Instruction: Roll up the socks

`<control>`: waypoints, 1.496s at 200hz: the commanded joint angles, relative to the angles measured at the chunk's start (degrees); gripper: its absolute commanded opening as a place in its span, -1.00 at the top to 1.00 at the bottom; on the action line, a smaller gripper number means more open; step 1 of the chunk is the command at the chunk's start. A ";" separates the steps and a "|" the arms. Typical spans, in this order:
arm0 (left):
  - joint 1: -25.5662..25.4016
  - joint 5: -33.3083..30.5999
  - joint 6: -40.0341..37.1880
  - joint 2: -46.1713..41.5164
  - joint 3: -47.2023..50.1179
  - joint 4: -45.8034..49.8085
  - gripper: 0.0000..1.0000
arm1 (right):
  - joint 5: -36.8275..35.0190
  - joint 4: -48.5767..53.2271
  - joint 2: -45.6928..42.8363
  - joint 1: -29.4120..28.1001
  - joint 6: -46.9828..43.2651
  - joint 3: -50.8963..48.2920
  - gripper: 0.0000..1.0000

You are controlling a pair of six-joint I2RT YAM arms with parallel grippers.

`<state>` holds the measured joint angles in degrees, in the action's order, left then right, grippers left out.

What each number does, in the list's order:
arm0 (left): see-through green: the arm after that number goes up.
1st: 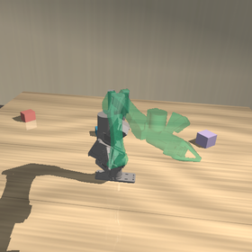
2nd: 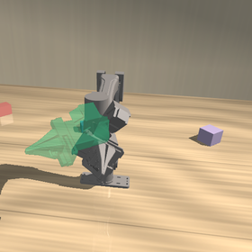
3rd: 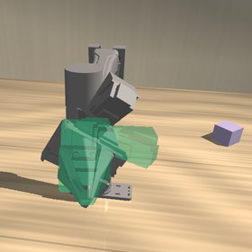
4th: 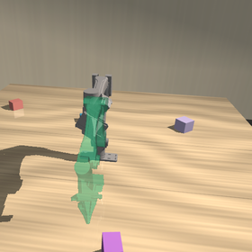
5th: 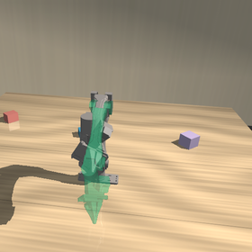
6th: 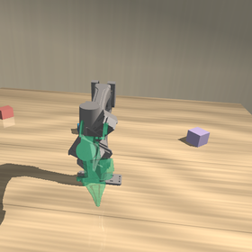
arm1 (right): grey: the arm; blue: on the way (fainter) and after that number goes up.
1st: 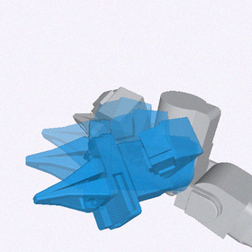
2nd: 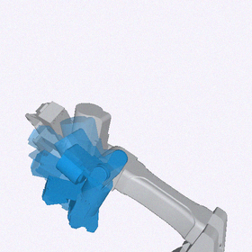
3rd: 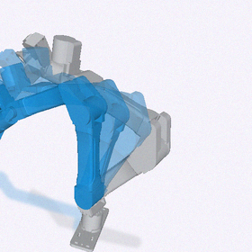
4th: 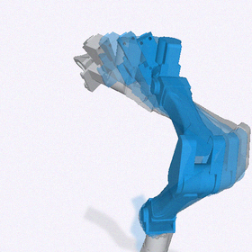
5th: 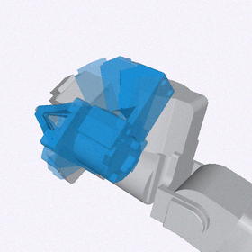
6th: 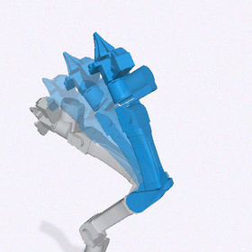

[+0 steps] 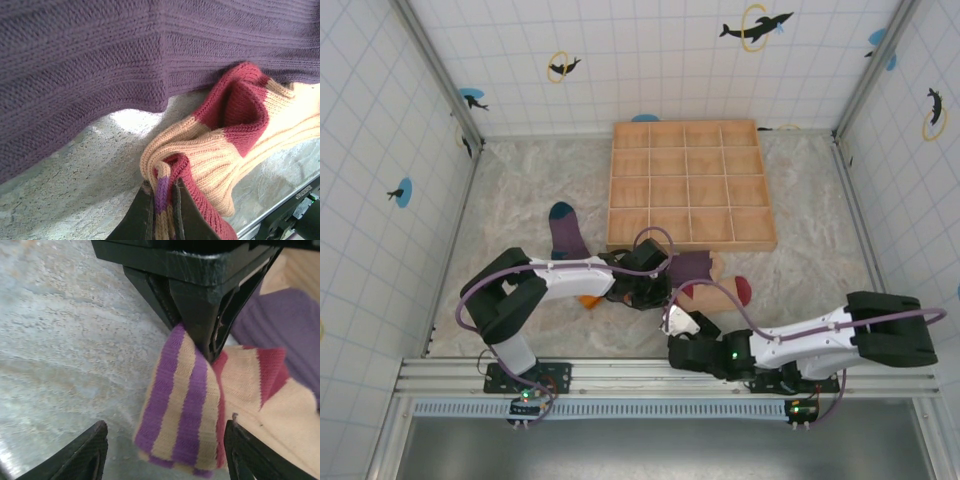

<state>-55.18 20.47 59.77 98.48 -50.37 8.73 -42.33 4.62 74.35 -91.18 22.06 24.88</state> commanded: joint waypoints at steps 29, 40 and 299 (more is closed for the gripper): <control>0.33 1.02 -1.31 0.14 0.05 4.07 1.00 | -10.89 -2.05 7.84 -1.63 -3.49 3.69 -0.22; 0.34 1.29 -1.20 0.14 0.31 3.72 1.00 | -10.73 -2.88 8.91 -1.72 -3.60 3.59 -0.19; -0.18 -7.74 5.56 -14.47 14.90 -16.78 -0.47 | 31.92 -22.93 -9.02 20.07 14.23 -20.85 1.00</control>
<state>-54.96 14.17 66.04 84.66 -36.95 -4.51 -21.98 -21.85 66.98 -74.59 31.94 8.91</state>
